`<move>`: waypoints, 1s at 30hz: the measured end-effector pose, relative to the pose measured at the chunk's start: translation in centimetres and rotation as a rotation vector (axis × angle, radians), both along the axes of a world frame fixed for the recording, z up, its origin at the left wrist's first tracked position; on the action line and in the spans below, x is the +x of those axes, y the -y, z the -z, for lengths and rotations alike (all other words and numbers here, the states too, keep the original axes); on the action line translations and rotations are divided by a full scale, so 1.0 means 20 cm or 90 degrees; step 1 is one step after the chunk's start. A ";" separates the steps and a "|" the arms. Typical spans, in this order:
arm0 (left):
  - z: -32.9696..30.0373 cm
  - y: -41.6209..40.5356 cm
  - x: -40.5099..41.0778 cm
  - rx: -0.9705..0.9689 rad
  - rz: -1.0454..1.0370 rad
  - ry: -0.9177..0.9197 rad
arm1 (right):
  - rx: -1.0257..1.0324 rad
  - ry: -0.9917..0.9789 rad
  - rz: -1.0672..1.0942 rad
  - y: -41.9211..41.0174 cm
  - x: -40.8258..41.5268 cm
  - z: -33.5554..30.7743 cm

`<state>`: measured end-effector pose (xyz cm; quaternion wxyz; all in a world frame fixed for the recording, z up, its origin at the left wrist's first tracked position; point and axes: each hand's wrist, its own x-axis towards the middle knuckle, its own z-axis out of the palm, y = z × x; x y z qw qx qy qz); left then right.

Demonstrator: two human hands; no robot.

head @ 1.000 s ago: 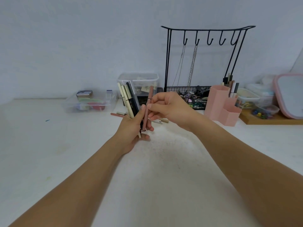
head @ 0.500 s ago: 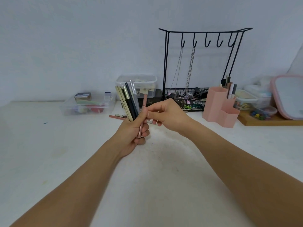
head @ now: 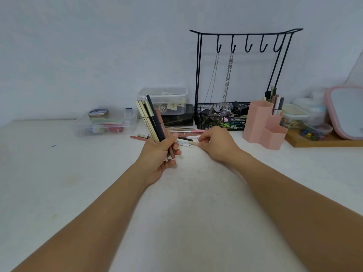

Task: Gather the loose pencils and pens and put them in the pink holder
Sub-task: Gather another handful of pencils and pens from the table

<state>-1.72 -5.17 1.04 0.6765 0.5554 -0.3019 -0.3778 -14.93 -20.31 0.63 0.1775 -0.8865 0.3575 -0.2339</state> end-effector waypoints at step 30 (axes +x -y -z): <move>-0.02 -0.03 0.00 0.023 0.075 0.044 | 0.431 0.435 -0.154 -0.14 -0.05 -0.44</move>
